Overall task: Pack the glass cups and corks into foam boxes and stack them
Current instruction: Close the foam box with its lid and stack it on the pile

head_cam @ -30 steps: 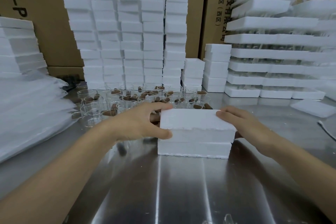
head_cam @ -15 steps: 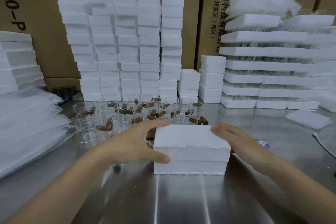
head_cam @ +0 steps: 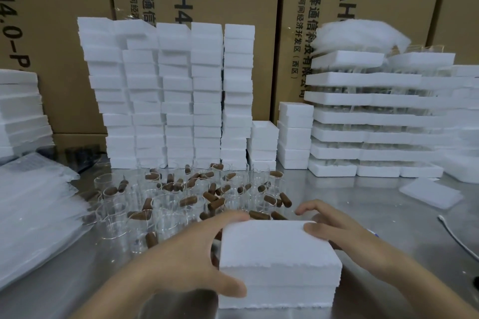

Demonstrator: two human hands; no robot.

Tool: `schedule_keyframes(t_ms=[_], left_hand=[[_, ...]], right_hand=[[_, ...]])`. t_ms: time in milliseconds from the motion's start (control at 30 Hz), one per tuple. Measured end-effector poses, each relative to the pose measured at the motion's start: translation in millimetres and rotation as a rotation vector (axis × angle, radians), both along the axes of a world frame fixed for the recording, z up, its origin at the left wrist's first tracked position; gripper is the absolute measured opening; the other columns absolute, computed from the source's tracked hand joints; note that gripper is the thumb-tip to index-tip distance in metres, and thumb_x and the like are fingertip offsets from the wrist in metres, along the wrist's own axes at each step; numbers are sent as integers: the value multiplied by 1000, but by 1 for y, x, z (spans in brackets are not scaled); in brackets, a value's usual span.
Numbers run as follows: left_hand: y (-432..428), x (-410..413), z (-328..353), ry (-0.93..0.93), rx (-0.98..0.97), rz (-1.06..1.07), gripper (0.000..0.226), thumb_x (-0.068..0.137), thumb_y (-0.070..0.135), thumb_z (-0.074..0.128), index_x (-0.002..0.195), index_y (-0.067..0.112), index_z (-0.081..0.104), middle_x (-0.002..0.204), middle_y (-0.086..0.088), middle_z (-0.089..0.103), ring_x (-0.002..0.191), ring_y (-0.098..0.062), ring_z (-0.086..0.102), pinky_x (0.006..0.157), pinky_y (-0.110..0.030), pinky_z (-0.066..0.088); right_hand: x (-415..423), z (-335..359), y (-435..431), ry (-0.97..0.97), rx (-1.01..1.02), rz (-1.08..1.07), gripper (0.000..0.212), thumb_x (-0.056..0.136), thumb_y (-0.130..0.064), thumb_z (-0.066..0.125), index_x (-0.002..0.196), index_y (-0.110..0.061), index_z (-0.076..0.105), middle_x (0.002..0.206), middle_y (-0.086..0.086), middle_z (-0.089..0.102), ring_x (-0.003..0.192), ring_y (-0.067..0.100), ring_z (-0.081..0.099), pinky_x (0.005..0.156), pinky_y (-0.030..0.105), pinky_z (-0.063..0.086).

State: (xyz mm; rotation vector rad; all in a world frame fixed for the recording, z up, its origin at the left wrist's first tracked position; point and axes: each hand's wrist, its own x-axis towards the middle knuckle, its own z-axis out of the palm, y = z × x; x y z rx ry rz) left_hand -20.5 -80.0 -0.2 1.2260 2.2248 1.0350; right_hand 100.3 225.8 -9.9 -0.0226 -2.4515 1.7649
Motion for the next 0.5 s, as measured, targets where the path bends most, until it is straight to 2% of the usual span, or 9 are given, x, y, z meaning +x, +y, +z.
schedule_keyframes(t_ms=[100, 200, 233, 300, 367, 433, 500], left_hand=[[2, 0, -2, 3, 15, -12, 107, 66, 53, 99, 146, 75, 31, 137, 50, 49, 122, 9, 60, 108, -27, 52], [4, 1, -2, -24, 44, -20, 99, 70, 54, 97, 142, 79, 32, 135, 49, 51, 120, 8, 62, 99, -22, 55], [4, 2, 0, -42, 56, -17, 97, 70, 55, 96, 140, 80, 34, 133, 48, 53, 118, 10, 62, 95, -18, 56], [5, -1, -3, -89, 109, 3, 94, 68, 55, 98, 137, 79, 39, 128, 47, 55, 115, 11, 64, 92, -16, 57], [7, -6, -5, -179, 166, 33, 91, 64, 50, 102, 135, 74, 49, 130, 39, 62, 119, 5, 67, 97, -20, 57], [9, -15, -12, -272, 235, 49, 88, 62, 41, 106, 135, 62, 61, 138, 21, 67, 125, -11, 69, 105, -32, 57], [9, -19, -11, -386, 286, 51, 91, 62, 32, 108, 141, 48, 64, 142, 9, 69, 129, -21, 69, 109, -40, 56]], right_hand=[[0, 4, 5, 136, -6, -29, 26, 82, -31, 80, 103, -19, 69, 97, 6, 68, 85, 19, 65, 74, 24, 53], [2, 9, 12, 121, 94, -5, 33, 84, -41, 82, 100, -14, 71, 110, 15, 68, 96, 20, 64, 82, 21, 50], [2, 9, 15, 73, 99, 22, 39, 84, -46, 81, 105, -15, 71, 117, 16, 67, 102, 20, 65, 87, 24, 51], [4, 8, 23, -29, 64, 118, 52, 86, -48, 82, 125, -17, 65, 131, 13, 65, 120, 27, 65, 106, 39, 49], [7, 9, 29, -78, 35, 242, 66, 89, -40, 83, 143, -19, 54, 147, 9, 57, 137, 35, 54, 119, 56, 38], [9, 12, 31, -101, 19, 327, 79, 88, -30, 86, 154, -25, 44, 158, 5, 49, 147, 34, 47, 123, 60, 33], [10, 15, 30, -122, -8, 346, 88, 85, -21, 89, 157, -31, 40, 162, 2, 47, 149, 32, 46, 122, 59, 35]])
